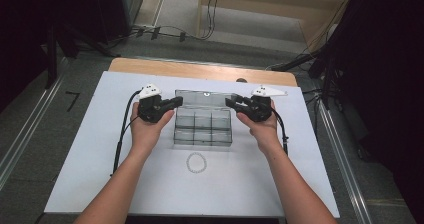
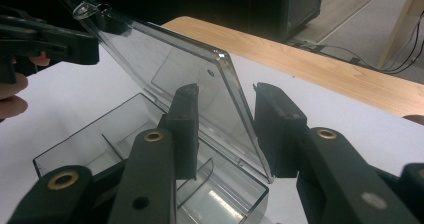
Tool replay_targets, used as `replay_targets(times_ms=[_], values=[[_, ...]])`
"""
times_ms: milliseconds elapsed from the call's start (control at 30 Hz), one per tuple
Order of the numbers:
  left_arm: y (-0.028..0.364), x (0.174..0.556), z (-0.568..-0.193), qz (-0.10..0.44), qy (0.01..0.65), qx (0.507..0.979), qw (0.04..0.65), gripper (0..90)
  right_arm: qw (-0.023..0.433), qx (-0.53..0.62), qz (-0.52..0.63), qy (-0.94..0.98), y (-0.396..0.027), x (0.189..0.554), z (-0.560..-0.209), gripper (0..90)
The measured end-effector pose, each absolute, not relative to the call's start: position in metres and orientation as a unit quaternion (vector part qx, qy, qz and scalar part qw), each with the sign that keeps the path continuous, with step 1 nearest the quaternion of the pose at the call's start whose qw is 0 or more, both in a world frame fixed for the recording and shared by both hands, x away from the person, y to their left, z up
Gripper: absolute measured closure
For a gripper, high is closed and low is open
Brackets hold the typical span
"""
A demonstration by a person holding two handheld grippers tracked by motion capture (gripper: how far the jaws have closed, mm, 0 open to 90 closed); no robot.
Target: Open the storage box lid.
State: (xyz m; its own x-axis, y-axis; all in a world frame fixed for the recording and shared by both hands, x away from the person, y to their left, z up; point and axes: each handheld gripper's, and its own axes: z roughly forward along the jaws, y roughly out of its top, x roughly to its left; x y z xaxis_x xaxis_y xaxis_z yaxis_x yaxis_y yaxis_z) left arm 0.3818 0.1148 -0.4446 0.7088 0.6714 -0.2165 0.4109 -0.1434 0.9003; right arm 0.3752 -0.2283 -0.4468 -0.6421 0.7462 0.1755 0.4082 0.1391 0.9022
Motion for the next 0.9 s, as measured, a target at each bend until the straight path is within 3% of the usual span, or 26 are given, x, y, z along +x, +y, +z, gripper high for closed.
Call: replay_targets(times_ms=[200,333,500,667,900], values=[[0.126,0.385,-0.453,0.121,0.372,0.748,0.537,60.9,0.159,0.390,0.528,0.738,-0.229,0.377,-0.447,62.5],[0.125,0.392,-0.457,0.141,0.373,0.741,0.541,51.9,0.155,0.389,0.531,0.737,-0.230,0.379,-0.449,62.5],[0.118,0.403,-0.467,0.136,0.372,0.753,0.525,51.7,0.155,0.392,0.529,0.737,-0.230,0.382,-0.450,62.8],[0.115,0.413,-0.477,0.105,0.381,0.751,0.530,60.4,0.151,0.397,0.526,0.737,-0.230,0.385,-0.454,62.8],[0.115,0.419,-0.482,0.094,0.379,0.749,0.535,63.7,0.144,0.411,0.522,0.733,-0.230,0.391,-0.462,64.6]])
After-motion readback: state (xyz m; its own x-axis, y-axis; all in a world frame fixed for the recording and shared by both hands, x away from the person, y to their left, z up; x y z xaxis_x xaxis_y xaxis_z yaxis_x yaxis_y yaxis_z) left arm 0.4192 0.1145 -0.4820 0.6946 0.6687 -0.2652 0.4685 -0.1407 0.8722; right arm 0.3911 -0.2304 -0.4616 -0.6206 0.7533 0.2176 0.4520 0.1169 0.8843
